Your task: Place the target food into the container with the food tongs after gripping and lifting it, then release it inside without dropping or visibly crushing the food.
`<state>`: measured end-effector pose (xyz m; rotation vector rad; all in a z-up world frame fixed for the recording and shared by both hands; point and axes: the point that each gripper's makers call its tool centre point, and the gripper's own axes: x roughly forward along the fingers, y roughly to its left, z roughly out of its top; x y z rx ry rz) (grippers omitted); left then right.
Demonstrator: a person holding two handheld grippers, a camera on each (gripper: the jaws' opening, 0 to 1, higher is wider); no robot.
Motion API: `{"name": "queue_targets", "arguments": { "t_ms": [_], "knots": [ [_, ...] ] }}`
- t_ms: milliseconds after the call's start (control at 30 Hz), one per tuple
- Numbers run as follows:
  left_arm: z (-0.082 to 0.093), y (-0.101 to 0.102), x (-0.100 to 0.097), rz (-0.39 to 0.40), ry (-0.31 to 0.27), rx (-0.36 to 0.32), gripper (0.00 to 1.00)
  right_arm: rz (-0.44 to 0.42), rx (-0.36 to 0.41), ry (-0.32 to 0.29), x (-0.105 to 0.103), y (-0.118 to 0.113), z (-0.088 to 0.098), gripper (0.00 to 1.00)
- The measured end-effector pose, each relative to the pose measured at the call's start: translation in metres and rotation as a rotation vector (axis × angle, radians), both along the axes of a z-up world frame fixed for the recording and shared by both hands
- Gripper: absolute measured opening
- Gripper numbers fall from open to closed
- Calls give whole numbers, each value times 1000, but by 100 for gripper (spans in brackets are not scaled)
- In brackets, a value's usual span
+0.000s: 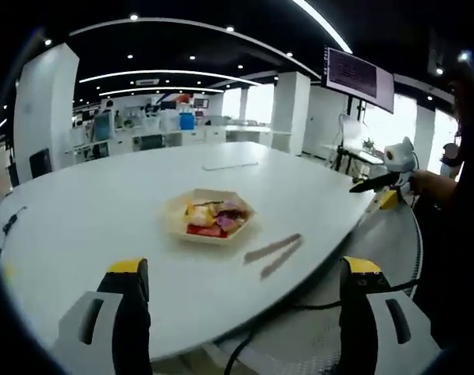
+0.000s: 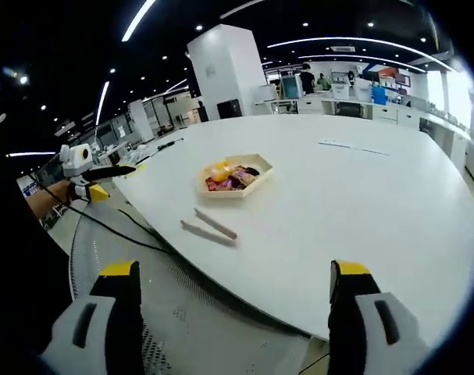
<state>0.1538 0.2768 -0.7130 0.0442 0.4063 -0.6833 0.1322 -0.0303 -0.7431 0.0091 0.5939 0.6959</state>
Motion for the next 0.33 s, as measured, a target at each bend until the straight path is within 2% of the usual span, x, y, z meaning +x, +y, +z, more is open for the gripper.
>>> {"name": "queue_targets", "arguments": {
  "t_ms": [333],
  "knots": [
    [3,5,-4,8,2,-3,99,-2,0,-6,-3,0,3,100]
  ]
}}
